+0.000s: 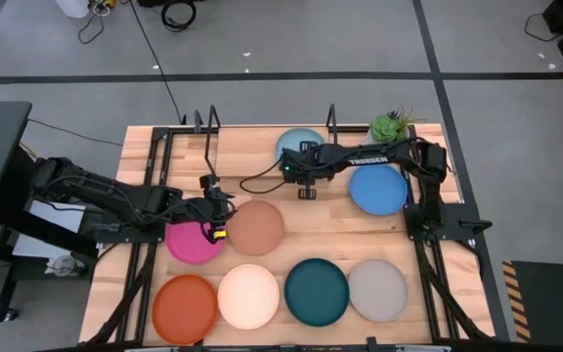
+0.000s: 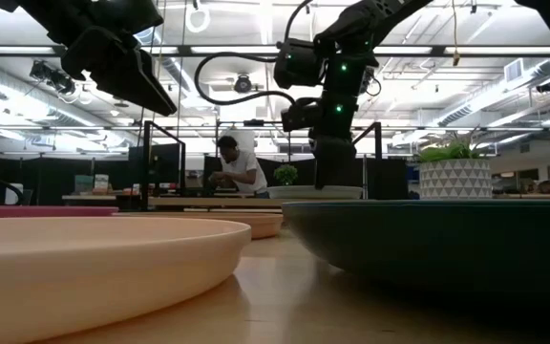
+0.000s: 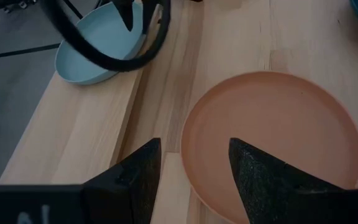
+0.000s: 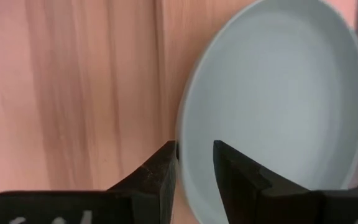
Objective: Place and stack plates onto a shelf
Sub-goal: Put the light blue plate on the shelf, then stack the brown plate on top of the light blue plate on the shelf
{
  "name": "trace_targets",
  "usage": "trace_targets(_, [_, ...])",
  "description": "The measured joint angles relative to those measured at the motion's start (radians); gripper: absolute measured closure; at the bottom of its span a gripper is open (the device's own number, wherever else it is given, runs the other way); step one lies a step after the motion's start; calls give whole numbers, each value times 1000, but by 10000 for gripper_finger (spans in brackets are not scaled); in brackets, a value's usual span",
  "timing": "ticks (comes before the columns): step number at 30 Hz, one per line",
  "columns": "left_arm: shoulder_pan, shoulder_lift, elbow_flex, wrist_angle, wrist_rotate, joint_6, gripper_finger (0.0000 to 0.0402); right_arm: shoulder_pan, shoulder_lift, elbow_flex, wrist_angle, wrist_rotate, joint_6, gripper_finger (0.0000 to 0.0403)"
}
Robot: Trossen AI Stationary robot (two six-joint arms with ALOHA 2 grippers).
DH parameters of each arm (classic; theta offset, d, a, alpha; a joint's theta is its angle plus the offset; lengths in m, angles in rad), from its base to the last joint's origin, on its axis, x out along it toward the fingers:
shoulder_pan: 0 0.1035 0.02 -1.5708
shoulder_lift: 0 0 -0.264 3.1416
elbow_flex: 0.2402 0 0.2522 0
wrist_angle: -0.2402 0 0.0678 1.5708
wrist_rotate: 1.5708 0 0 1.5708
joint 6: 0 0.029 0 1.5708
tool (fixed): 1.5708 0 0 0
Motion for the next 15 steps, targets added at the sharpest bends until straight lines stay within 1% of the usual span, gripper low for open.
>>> trace_targets(3, [0,0,0,0,0,1,205,10,0,0,0,39,-5,289])
trace_targets(9, [0,0,0,0,0,2,205,57,0,29,-23,47,-4,289])
trace_targets(12, [0,0,0,-1,21,5,205,110,-8,49,-39,15,-34,289])
trace_targets(14, [0,0,0,-12,60,5,205,142,-21,50,-42,-14,-51,289])
trace_targets(15, [0,0,0,-24,86,5,205,156,-31,50,-49,-45,-57,289])
